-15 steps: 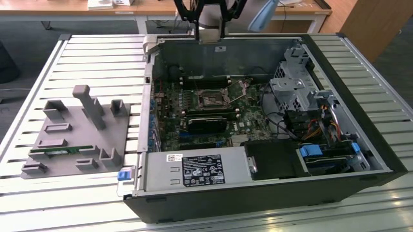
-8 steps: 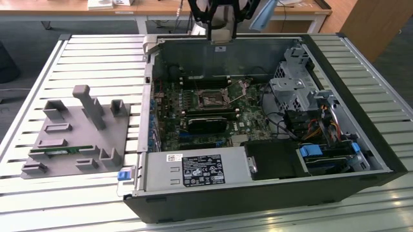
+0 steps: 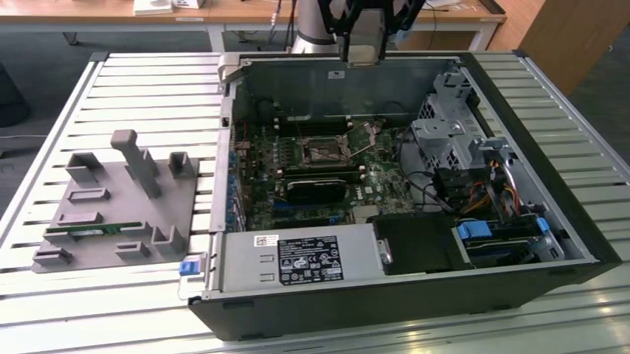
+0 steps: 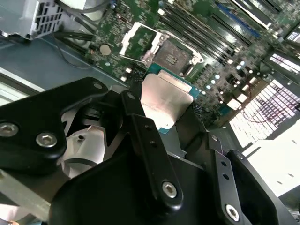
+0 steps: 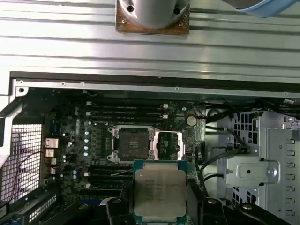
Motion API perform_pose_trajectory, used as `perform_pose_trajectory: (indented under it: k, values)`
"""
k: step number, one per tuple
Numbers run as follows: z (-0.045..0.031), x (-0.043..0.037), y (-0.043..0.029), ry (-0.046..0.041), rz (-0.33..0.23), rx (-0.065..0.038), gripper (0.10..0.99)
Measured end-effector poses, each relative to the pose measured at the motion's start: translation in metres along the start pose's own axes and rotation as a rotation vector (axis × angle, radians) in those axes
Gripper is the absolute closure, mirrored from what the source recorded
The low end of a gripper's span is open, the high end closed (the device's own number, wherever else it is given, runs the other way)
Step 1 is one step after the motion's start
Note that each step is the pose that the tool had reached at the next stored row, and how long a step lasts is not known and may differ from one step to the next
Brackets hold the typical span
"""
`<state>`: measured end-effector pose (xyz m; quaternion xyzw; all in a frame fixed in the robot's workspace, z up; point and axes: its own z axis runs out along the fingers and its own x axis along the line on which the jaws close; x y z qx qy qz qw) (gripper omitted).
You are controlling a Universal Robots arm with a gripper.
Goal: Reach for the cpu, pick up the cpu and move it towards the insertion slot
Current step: 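Pick up the cpu and move it towards the insertion slot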
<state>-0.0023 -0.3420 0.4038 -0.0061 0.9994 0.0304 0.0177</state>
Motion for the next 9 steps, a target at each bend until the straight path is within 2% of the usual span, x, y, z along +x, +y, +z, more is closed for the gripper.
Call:
perform_pose_trajectory:
  k: [2,9]
  values:
    - [0.0006,-0.0072,0.0004,-0.0002,0.000,0.000,0.549]
    - [0.0007,-0.0093,0.0008,-0.0002,0.000,0.000,0.549]
